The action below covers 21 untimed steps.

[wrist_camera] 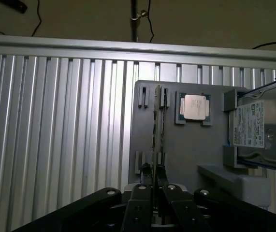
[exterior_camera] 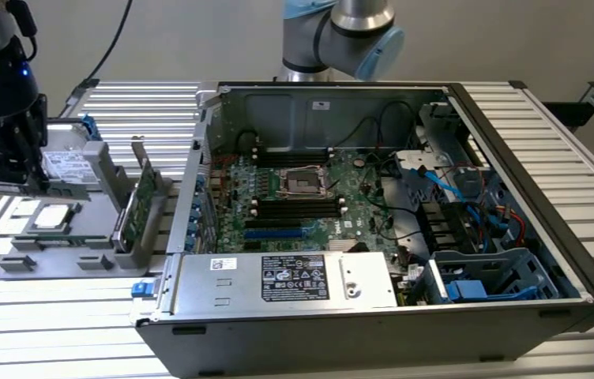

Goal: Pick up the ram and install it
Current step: 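Pick up the ram and move it above insertion slot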

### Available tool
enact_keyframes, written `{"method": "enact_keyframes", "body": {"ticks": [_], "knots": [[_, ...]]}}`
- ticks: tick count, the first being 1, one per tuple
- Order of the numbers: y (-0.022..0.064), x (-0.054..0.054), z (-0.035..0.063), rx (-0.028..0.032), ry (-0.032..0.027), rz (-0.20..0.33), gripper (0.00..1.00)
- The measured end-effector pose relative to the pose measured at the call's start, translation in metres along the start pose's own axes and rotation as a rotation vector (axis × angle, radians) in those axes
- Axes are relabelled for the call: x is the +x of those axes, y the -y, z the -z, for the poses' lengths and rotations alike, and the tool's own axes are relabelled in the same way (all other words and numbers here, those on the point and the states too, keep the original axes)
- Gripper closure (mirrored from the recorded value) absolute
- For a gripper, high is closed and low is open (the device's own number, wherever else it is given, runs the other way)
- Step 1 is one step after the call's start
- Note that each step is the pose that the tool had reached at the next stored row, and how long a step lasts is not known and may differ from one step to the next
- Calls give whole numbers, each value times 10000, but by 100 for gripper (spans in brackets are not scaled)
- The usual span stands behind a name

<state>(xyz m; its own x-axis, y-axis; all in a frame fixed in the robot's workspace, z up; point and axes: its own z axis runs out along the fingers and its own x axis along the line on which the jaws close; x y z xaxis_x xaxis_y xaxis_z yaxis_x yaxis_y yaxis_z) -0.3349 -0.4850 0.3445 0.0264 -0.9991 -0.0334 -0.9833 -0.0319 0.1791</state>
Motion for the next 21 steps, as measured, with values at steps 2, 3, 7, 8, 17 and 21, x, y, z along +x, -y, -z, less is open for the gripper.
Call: {"method": "enact_keyframes", "body": {"ticks": [2,3,7,8,17,21], "knots": [[15,3,15,0,26,15,87],[27,4,22,0,34,20,87],[95,9,63,-1,55,24,87],[114,11,74,0,59,26,87],[273,17,158,10,88,32,87],[309,18,164,137,84,36,87]]}}
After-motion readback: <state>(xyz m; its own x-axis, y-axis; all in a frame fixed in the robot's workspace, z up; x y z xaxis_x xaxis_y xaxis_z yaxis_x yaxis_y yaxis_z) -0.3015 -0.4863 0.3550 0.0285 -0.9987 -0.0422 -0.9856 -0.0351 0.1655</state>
